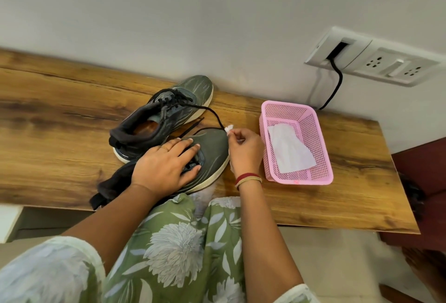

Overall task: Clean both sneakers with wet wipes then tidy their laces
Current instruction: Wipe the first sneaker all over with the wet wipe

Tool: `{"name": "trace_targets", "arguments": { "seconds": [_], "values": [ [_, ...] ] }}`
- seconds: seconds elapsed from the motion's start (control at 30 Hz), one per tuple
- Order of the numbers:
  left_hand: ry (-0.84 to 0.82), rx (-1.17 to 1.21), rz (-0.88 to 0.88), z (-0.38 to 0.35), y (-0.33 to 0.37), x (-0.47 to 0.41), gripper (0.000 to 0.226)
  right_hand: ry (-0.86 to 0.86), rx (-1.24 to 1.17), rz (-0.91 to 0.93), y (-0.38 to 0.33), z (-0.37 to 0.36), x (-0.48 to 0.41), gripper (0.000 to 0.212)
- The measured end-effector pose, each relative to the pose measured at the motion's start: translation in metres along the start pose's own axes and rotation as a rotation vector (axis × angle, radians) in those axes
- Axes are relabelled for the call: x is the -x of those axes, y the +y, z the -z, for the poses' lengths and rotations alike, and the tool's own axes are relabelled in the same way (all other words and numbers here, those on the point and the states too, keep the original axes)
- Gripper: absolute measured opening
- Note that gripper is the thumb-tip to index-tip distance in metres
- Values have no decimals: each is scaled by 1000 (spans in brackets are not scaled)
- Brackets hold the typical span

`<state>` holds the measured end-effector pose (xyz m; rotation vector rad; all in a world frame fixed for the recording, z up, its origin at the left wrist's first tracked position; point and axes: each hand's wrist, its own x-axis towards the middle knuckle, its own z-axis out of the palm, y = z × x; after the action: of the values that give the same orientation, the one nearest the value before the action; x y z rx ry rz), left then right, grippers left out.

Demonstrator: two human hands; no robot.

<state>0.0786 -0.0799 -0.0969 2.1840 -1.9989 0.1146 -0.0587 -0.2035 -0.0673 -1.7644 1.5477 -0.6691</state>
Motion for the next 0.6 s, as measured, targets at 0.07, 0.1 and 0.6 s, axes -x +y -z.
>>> {"name": "trace_targets", "arguments": {
  "seconds": [0.07,0.1,0.6],
  "values": [
    [5,-13,-12,0,1,0,57,-34,-45,6,2,3,2,7],
    [11,-22,-19,1,1,-1,58,-45,-66,-4,4,6,2,7],
    [-11,-5,-31,-5,-3,-1,57,-87,57,51,4,10,3,9]
  ]
}}
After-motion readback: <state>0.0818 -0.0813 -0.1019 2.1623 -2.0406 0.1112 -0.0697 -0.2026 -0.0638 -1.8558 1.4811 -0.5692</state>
